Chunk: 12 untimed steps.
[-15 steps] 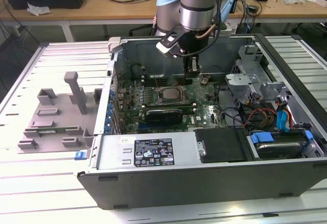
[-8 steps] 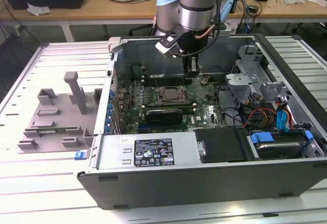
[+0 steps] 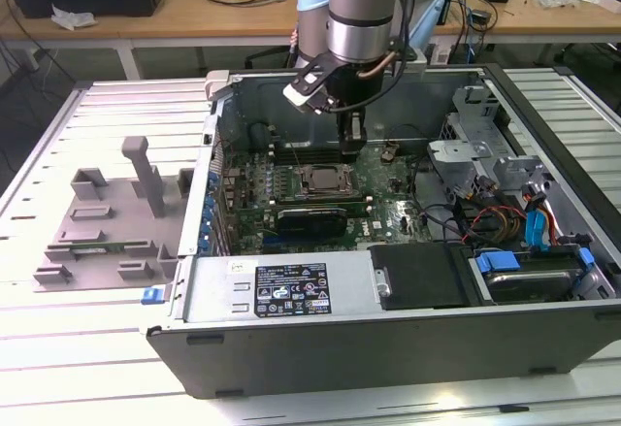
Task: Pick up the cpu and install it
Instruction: 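Close the cpu cover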
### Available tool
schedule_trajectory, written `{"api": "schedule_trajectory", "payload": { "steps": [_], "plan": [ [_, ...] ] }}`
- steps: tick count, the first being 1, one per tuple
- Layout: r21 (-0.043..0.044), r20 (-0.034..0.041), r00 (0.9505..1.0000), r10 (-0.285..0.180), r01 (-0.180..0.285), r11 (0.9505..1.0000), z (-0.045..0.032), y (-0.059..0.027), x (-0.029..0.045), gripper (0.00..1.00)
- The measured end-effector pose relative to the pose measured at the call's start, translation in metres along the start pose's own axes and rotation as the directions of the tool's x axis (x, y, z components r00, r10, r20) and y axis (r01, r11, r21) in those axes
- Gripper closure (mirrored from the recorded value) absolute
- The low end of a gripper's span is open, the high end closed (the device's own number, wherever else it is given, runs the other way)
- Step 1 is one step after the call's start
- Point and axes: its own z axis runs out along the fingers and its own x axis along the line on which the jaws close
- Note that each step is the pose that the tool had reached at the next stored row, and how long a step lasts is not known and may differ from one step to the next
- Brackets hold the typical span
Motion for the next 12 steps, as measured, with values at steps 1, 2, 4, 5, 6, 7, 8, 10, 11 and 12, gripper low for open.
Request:
{"api": "schedule_trajectory", "payload": {
  "steps": [1,2,4,5,6,7,8,10,11,12],
  "plan": [
    [-0.0001,-0.0003,1.0,0.0,0.0,1.0,0.0019,-0.0024,-0.001,0.89],
    [-0.0001,-0.0002,1.0,0.0,0.0,1.0,0.0036,-0.0045,-0.0019,0.89],
    [-0.0001,0.0,1.0,0.0,0.0,1.0,0.0048,-0.0076,-0.0022,0.89],
    [-0.0001,-0.0001,1.0,0.0,0.0,1.0,0.0053,-0.0109,-0.0022,0.89],
    [-0.0001,-0.0001,1.0,0.0,0.0,1.0,0.0054,-0.0127,-0.0022,0.89],
    [-0.0001,0.0,1.0,0.0,0.0,1.0,0.0054,-0.0134,-0.0022,0.89],
    [0.0,-0.0001,1.0,0.0,0.0,1.0,0.0055,-0.0134,-0.0022,0.89],
    [-0.0001,-0.0002,1.0,0.0,0.0,1.0,0.0055,-0.0135,-0.0022,0.89],
    [-0.0003,-0.0001,1.0,-0.006,0.006,1.0,0.0055,-0.0135,-0.0022,0.89],
    [-0.0008,0.0001,0.9997,-0.023,0.023,0.9997,0.0055,-0.0135,-0.0022,0.89]
  ]
}}
